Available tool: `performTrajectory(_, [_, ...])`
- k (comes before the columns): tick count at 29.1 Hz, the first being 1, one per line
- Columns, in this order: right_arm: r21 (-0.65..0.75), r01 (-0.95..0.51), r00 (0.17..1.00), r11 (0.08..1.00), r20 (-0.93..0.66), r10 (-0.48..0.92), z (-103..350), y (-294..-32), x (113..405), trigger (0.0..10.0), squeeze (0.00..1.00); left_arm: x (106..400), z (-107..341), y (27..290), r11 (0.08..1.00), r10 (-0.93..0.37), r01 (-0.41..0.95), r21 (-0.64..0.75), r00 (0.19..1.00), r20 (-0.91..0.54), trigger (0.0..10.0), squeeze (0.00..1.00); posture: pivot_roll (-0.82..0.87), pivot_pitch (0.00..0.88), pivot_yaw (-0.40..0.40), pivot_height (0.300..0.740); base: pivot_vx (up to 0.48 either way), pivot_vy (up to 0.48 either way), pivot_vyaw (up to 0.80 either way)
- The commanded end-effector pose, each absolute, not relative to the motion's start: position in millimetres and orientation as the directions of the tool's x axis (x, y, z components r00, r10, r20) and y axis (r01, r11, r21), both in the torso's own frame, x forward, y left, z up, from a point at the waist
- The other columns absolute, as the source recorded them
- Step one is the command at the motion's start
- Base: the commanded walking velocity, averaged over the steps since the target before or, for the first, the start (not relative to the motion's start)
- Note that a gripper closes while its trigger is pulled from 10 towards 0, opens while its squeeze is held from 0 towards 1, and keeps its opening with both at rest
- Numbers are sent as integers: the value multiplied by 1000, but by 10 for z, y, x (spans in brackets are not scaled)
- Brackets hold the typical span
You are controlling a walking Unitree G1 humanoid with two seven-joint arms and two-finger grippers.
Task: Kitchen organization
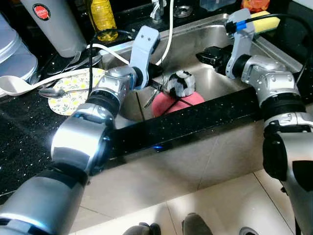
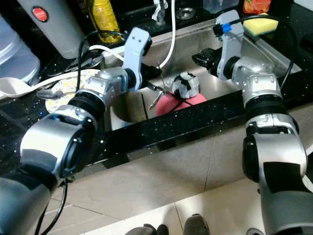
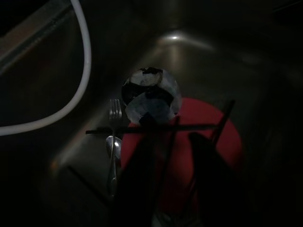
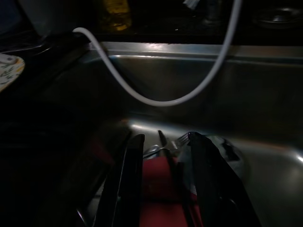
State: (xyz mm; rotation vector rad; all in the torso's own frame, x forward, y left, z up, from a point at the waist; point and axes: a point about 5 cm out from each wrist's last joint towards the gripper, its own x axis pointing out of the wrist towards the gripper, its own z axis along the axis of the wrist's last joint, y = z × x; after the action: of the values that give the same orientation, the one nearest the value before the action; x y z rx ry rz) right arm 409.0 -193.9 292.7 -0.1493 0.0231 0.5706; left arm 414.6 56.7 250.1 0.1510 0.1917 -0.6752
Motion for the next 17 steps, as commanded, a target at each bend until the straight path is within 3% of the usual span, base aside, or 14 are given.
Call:
performTrajectory(1, [-168, -578, 815, 798, -78, 574, 2945, -1844, 4101, 10000, 0, 4156, 2420, 629, 793, -567, 602, 93, 785, -251, 10000, 1000, -186, 137, 165, 740, 0, 0, 0])
performTrajectory(8, [-201, -616, 786, 762, -85, 613, 2993, -1790, 4098, 10000, 0, 4183, 2484, 731, 819, -549, 572, 51, 806, -222, 10000, 1000, -182, 128, 156, 740, 0, 0, 0])
performTrajectory(9, [-205, -622, 780, 756, -82, 620, 3017, -1775, 4099, 10000, 0, 4187, 2505, 756, 817, -554, 575, 44, 804, -215, 10000, 490, -175, 122, 151, 740, 0, 0, 0])
performTrajectory(10, [-205, -622, 780, 756, -82, 620, 3017, -1775, 4099, 10000, 0, 4187, 2505, 756, 817, -554, 575, 44, 804, -215, 10000, 490, -175, 122, 151, 740, 0, 0, 0])
performTrajectory(11, [-208, -627, 776, 751, -78, 626, 3037, -1760, 4100, 10000, 0, 4193, 2529, 791, 819, -555, 572, 33, 806, -207, 10000, 0, -167, 116, 145, 740, 0, 0, 0])
performTrajectory(17, [-221, -695, 709, 684, -58, 702, 3100, -1616, 4083, 10000, 0, 4228, 2700, 1049, 839, -538, 544, 2, 830, -149, 10000, 0, -152, 101, 129, 740, 0, 0, 0])
